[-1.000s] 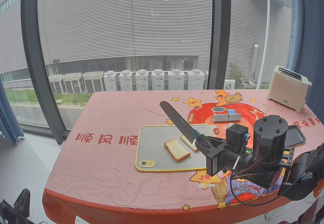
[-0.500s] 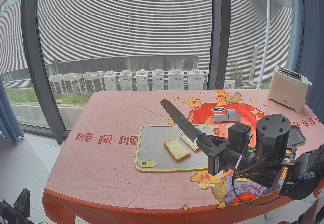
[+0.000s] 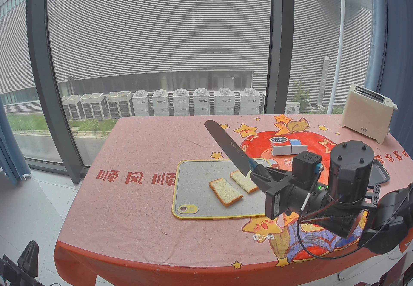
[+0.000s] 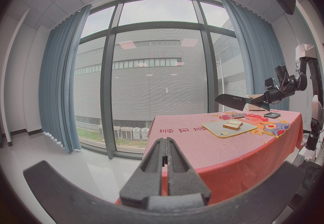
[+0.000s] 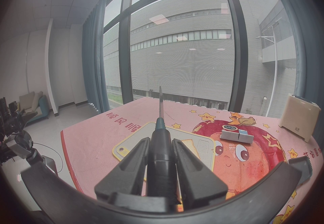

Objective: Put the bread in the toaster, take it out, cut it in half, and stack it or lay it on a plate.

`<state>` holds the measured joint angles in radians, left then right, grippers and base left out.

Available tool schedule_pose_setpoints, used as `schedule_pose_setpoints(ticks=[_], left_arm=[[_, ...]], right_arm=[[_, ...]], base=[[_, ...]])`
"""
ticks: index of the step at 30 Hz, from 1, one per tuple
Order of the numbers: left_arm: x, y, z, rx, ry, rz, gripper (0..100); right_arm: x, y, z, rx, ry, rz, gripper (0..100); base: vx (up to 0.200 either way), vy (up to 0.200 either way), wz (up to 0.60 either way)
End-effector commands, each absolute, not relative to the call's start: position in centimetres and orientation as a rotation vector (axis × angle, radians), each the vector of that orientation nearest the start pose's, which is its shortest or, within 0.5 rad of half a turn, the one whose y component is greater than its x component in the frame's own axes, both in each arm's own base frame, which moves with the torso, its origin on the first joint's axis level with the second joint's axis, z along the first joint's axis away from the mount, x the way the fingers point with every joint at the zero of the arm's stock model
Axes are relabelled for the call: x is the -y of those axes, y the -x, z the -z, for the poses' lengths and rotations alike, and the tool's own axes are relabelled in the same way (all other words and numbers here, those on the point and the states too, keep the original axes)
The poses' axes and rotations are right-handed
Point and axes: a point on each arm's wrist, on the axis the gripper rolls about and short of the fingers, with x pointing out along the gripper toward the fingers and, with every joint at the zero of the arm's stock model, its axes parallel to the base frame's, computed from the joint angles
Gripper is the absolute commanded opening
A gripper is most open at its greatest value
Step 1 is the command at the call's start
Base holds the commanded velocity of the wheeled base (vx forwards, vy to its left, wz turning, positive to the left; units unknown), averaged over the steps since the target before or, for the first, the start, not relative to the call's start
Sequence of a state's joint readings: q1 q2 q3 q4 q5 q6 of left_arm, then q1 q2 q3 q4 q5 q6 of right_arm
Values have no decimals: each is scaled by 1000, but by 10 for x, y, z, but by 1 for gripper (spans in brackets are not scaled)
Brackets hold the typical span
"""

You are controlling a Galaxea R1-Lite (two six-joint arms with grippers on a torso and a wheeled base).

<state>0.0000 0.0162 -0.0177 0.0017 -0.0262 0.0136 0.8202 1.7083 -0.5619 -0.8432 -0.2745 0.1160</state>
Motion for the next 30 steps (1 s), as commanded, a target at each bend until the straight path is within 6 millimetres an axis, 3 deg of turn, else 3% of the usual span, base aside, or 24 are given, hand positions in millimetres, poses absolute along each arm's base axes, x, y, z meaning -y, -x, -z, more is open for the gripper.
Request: schedule_pose_setpoints(ticks=[1,12,15,20,30], left_arm=[[1,22,-76,-7,-14,26,0],[1,22,-76,-9,-14,26,0],[1,22,-76,-9,-14,26,0],[1,22,-76,-7,-14,26,0],[1,22,-76,-7,-14,26,0]], right_arm=[[-199,-193,-137,-298,52,-526,0],[-196,-193,-138,-297,50,-519,0],[-183,-196,-144,-283,34,-479,0],[-176,-189,-136,-314,42,-475,0],[-181,-176,-132,-324,42,-468,0]], base=[[0,0,0],[0,0,0],[0,0,0],[0,0,0],[0,0,0]])
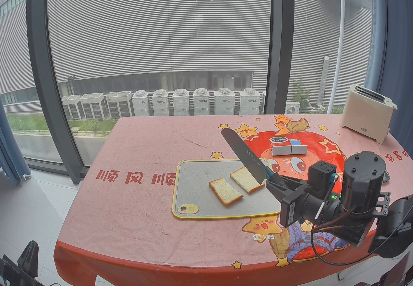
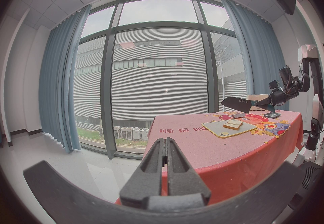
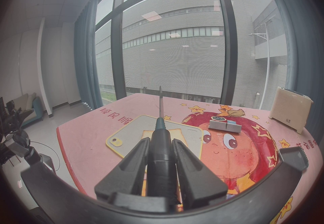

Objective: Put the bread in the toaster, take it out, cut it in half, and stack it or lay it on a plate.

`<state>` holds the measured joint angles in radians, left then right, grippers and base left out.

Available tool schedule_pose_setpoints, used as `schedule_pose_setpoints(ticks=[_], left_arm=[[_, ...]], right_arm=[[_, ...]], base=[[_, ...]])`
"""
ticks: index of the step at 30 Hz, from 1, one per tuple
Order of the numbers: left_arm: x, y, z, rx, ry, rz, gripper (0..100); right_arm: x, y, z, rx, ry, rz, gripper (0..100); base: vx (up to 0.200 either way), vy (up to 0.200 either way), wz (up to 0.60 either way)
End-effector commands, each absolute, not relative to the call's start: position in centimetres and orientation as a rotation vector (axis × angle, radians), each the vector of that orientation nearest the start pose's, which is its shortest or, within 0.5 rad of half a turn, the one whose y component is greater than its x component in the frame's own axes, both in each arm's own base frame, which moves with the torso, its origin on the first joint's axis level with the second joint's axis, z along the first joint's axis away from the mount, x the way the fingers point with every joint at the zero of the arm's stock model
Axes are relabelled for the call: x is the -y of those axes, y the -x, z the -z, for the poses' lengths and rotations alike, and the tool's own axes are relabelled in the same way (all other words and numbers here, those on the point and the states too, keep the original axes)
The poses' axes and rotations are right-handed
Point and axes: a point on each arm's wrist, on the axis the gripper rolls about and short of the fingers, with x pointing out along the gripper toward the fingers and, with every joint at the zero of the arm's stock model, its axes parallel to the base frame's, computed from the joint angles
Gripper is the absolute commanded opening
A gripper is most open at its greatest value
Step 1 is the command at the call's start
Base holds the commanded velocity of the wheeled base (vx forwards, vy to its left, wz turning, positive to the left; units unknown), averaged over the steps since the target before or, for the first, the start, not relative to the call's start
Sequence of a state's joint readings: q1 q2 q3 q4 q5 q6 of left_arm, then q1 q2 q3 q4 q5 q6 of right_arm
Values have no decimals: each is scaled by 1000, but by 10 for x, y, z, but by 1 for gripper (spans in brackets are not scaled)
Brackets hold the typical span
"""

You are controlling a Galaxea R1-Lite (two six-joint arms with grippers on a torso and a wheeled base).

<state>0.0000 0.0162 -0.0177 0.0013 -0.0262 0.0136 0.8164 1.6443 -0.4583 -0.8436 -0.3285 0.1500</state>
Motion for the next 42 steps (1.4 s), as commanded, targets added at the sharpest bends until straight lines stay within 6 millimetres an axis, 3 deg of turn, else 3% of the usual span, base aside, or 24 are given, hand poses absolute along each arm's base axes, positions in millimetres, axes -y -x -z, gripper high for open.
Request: schedule_pose_setpoints(ticks=[1,42], left_arm=[[1,22,-76,-9,-14,26,0],[1,22,-76,-9,-14,26,0]], right_arm=[[-181,-176,-132,-324,40,-468,0],[-175,-186,-140,-255,-14,-431,0]], base=[[0,0,0],[0,0,0]])
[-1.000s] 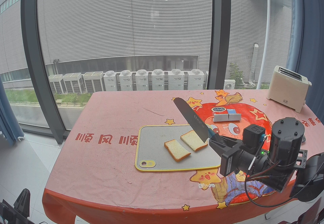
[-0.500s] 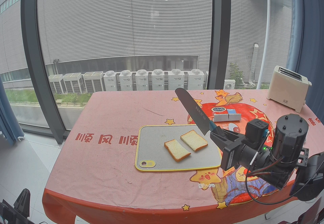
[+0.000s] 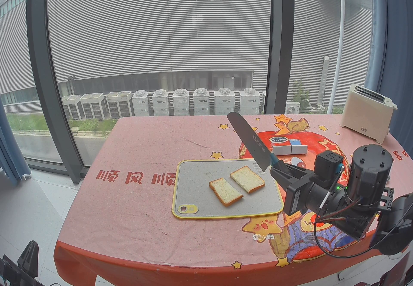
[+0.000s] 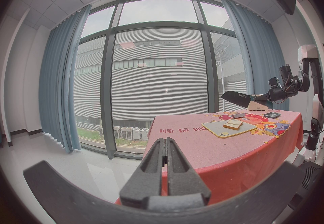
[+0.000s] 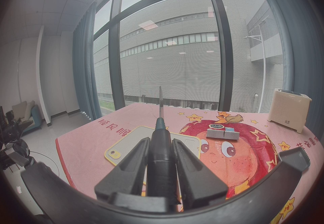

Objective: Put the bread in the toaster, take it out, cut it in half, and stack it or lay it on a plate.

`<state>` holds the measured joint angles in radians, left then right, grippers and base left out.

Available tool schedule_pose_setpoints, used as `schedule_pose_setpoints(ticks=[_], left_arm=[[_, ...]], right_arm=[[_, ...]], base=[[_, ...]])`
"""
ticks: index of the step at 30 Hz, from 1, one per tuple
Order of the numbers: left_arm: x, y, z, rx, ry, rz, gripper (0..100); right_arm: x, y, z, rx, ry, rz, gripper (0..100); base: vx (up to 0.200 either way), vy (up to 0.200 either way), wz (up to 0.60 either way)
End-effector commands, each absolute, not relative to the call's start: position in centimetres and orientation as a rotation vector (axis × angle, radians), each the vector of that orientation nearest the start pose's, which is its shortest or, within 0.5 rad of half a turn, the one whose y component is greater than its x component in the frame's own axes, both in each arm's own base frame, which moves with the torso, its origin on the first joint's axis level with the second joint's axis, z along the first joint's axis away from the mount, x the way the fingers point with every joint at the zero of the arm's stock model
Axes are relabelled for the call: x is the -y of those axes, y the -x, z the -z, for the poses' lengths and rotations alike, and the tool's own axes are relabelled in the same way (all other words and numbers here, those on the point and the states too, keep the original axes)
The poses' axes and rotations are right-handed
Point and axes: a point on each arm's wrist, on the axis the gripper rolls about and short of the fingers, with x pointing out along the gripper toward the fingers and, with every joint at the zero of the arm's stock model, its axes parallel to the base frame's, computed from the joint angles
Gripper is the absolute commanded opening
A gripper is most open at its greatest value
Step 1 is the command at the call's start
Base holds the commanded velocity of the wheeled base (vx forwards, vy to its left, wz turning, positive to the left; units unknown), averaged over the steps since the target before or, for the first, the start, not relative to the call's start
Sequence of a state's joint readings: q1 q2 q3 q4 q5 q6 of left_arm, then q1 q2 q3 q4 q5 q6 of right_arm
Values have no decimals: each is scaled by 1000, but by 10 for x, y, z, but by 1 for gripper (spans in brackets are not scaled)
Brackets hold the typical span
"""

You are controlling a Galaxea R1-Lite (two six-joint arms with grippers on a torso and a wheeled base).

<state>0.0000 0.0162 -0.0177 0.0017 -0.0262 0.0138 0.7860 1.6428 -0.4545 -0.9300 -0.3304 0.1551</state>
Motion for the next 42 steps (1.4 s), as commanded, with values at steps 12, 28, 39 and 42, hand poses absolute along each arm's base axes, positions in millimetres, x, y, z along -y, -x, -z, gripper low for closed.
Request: schedule_pose_setpoints(ticks=[12,28,39,42], left_arm=[[1,22,-76,-9,-14,26,0],[1,22,-76,-9,-14,26,0],[1,22,-76,-9,-14,26,0],[1,22,-76,-9,-14,26,0]], right_arm=[[-167,-196,-141,-249,-32,-382,0],[-156,-215,-135,-270,-57,-300,0],[-146,-226,-133,-275,-63,-245,0],[-143,-228,-134,-270,-66,-233,0]], base=[[0,0,0],[0,0,0],[0,0,0],[0,0,0]])
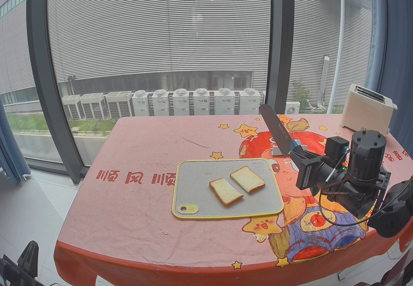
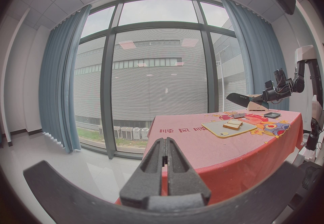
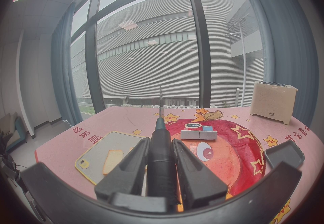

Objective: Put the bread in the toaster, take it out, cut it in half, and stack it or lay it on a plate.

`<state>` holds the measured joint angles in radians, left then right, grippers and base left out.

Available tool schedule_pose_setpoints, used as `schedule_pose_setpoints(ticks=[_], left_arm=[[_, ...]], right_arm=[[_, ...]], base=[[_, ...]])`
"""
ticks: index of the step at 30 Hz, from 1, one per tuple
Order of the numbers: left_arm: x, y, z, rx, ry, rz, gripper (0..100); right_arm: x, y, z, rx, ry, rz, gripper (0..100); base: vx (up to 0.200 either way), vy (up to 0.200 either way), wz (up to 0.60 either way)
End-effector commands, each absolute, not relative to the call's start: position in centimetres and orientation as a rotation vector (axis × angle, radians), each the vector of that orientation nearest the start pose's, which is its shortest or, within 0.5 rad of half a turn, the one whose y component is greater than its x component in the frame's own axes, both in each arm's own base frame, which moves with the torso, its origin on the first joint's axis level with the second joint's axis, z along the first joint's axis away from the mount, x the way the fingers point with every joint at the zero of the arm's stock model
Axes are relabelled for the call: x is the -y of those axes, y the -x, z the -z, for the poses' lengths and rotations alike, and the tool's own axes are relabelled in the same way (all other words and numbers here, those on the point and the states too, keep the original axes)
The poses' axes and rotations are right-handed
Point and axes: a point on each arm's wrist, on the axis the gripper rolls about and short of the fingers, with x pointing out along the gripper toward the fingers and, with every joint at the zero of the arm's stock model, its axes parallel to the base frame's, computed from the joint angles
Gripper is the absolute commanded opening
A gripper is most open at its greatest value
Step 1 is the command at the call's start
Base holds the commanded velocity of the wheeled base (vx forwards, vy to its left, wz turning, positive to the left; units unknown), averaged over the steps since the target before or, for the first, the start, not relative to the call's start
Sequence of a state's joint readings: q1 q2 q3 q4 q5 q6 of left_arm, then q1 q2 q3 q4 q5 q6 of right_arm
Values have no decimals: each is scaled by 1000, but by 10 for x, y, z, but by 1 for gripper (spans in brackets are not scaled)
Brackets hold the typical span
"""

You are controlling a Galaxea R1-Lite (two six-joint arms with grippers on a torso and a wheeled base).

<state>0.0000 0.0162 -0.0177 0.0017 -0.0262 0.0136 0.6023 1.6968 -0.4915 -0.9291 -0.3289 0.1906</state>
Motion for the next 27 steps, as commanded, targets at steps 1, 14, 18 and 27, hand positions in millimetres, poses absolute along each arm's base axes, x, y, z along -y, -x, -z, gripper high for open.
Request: schedule_pose_setpoints(ticks=[1,14,18,27], left_arm=[[1,22,-76,-9,-14,26,0],[1,22,-76,-9,-14,26,0],[1,22,-75,-9,-14,26,0],[1,22,-76,-7,-14,26,0]], right_arm=[[-143,-228,-135,-267,-67,-233,0],[-130,-234,-125,-295,-80,-176,0],[-120,-238,-124,-298,-114,-141,0],[-103,-241,-118,-325,-121,-100,0]], base=[[0,0,0],[0,0,0],[0,0,0],[0,0,0]])
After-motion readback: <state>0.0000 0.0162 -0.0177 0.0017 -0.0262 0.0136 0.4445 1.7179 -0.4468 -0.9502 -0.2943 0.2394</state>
